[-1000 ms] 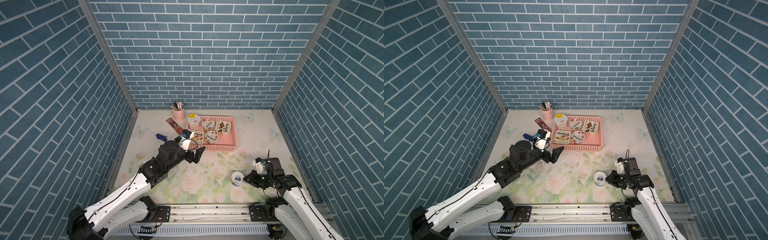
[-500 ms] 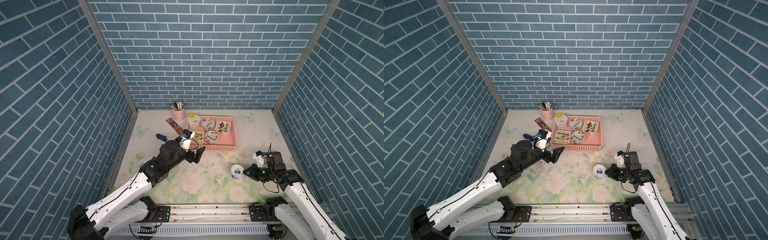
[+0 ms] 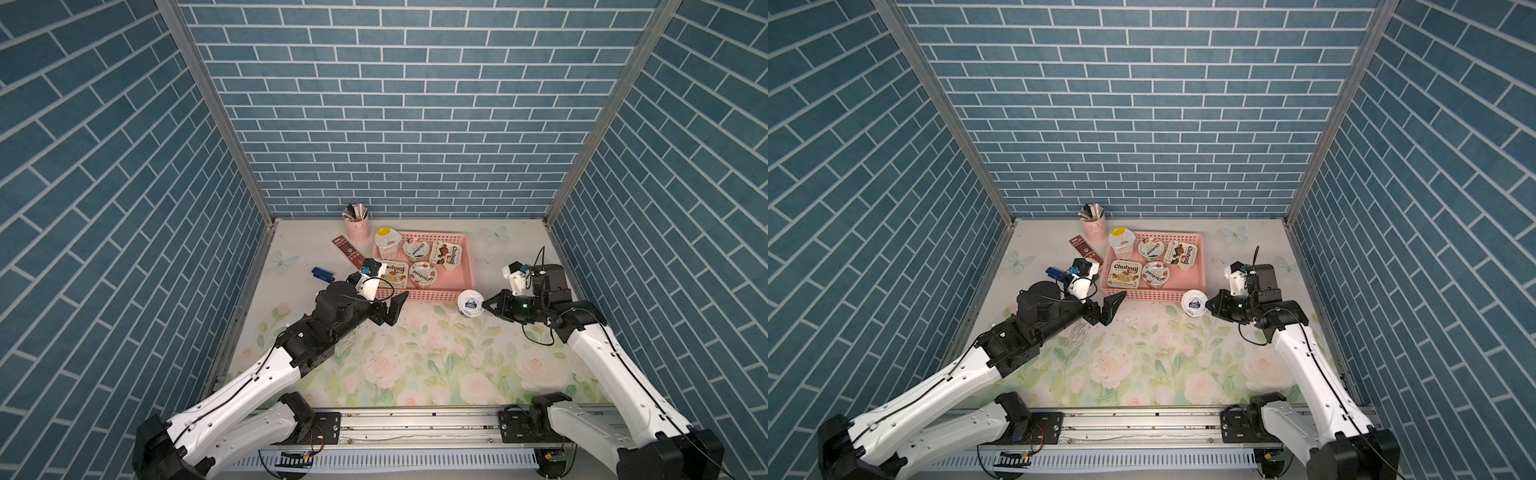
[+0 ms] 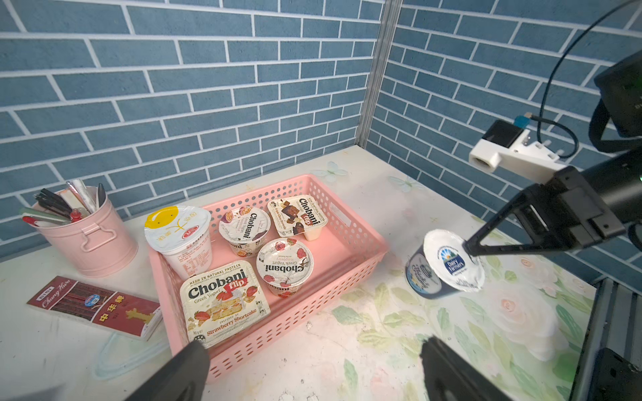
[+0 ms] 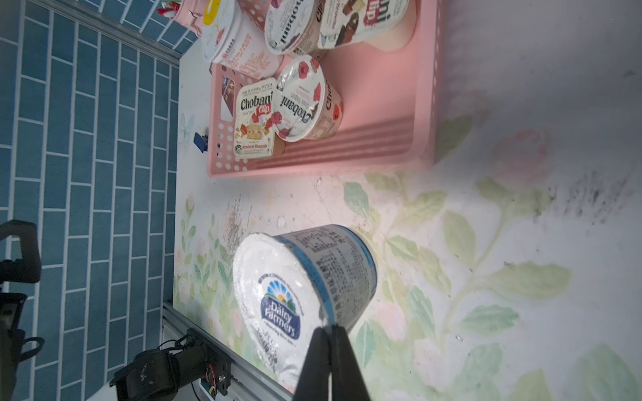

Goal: Put the yogurt in the basket
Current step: Pick up the yogurt from the center of the board, then place the yogurt in the basket.

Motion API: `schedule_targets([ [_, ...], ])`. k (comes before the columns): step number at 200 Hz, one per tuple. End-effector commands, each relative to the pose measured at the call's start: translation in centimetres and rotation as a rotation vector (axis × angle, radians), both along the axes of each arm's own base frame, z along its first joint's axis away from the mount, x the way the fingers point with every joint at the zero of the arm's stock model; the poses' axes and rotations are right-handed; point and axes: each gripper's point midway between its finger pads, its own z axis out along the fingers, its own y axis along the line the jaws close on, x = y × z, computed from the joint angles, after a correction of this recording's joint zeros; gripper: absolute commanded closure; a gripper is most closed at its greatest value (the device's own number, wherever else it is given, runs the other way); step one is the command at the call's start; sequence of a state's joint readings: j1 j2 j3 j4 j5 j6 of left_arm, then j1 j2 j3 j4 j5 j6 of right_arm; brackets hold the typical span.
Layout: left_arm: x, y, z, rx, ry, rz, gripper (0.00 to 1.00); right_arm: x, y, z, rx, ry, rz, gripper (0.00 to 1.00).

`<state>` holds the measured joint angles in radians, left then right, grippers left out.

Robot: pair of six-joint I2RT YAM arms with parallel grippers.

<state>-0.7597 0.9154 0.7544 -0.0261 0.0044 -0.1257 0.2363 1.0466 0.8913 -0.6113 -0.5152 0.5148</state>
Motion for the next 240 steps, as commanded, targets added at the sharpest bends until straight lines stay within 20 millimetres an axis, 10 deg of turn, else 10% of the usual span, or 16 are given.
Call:
schedule_targets([
  [1,-0.2,0.2,0.8,0.006,-0.022,0.004,0.0,2.8,0.2,1.7,-0.026,-0.104,0.017,1.0],
  [100,0.2,0.3,0.6,0.02,-0.04,0.017,0.0,9.9,1.6,1.5,-0.058,-0.152,0.038,1.0],
  [240,0.4,0.9,0.2,0.051,-0.044,0.045,0.0,15.3,3.6,-5.9,-0.074,-0.021,0.093,1.0],
])
